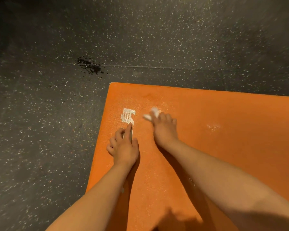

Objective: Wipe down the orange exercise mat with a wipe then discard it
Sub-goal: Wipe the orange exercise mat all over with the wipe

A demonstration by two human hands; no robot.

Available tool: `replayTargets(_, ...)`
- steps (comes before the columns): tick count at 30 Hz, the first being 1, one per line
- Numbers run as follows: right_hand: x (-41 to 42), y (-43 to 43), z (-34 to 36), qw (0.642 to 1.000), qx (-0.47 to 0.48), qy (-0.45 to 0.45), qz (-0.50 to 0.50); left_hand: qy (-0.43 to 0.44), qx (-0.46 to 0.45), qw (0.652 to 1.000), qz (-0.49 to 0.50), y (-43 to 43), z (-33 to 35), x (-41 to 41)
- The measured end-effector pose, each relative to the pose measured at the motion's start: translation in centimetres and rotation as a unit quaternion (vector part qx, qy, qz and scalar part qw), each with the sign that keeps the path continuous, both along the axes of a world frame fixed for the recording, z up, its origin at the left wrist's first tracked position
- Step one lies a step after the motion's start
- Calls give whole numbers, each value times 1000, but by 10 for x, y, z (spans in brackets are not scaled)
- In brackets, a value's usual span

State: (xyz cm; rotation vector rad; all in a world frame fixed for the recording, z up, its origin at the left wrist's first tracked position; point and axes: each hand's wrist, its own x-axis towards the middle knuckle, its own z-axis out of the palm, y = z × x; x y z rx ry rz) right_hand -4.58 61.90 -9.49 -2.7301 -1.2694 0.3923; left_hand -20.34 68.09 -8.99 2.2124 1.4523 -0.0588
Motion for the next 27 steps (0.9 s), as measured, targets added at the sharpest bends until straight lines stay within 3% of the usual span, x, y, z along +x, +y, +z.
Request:
replayTargets(2, 16, 1, 0, 990, -5, 1, -142, 16, -1, 1000, 10, 4, -2, 7)
replayTargets(3, 14, 6, 1, 987, -3, 10, -162, 18, -3, 1000, 18, 5, -3, 11)
replayTargets(8, -22, 47, 5, 996, 10, 57, 75, -24, 10, 998, 50, 19, 3, 34)
replayTargets(10, -4, 51, 3, 996, 18, 20, 82, -26, 19, 999, 34, 29, 2, 39)
replayTargets(13, 35, 42, -2, 998, 11, -12, -68, 7, 7, 1000, 1, 40, -2, 38)
replayTargets(16, 47, 47, 0, 978, 17, 22, -205, 15, 6, 1000, 5, 42, -3, 40)
replayTargets(18, 30, 64, 3, 989, 33, 43, -140, -10, 6, 999, 33, 45, 0, 48)
replayTargets(21, 1, 87, 3, 997, 25, 59, 39, -34, 16, 999, 29, 61, 1, 61)
replayTargets(23, 11, 92, 2, 997, 26, 29, 70, -16, 9, 1000, 17, 75, -1, 64)
replayTargets(27, 58, 83, -1, 993, 19, -13, -112, 9, 4, 1000, -25, 81, -10, 54)
